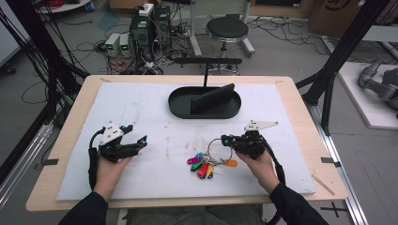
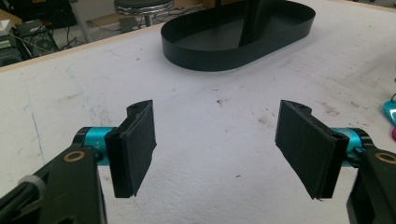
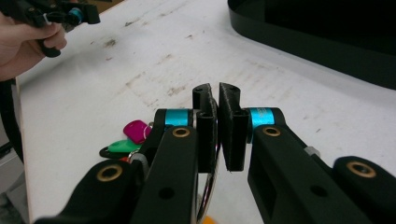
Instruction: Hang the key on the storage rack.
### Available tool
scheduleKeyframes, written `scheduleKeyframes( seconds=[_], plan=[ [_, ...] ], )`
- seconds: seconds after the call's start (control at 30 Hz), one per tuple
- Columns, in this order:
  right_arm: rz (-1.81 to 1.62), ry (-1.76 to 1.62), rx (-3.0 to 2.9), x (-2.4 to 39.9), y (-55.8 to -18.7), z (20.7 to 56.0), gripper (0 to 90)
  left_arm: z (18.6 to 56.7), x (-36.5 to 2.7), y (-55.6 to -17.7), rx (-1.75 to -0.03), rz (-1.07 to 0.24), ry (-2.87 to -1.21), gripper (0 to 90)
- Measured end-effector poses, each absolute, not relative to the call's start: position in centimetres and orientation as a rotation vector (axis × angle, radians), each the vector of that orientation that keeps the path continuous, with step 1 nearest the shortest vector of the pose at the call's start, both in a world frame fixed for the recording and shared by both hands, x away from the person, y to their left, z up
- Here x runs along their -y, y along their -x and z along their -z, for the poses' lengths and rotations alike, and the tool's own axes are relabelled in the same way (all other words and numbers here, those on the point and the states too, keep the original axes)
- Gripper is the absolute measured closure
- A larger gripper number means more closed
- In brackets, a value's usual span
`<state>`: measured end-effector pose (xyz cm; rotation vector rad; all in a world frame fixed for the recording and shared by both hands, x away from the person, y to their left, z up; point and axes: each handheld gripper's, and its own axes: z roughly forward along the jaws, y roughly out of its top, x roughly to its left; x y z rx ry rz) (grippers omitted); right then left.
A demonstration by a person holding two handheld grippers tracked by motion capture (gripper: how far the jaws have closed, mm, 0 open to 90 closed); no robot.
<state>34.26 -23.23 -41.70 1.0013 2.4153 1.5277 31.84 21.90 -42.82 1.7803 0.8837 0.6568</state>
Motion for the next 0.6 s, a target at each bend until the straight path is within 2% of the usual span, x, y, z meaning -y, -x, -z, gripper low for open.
scheduleKeyframes(
  seconds=[0.37, 0.6],
  plan=[
    [-1.48, -0.982, -2.452, 23.3, -33.9, 41.4, 87.1, 42.8, -21.9, -31.8, -0.882, -0.654, -1.781, 28.8],
    [-1.482, -0.896, -2.416, 23.4, -33.8, 39.9, 87.8, 42.8, -22.0, -31.8, -0.881, -0.643, -1.779, 28.9]
  ],
)
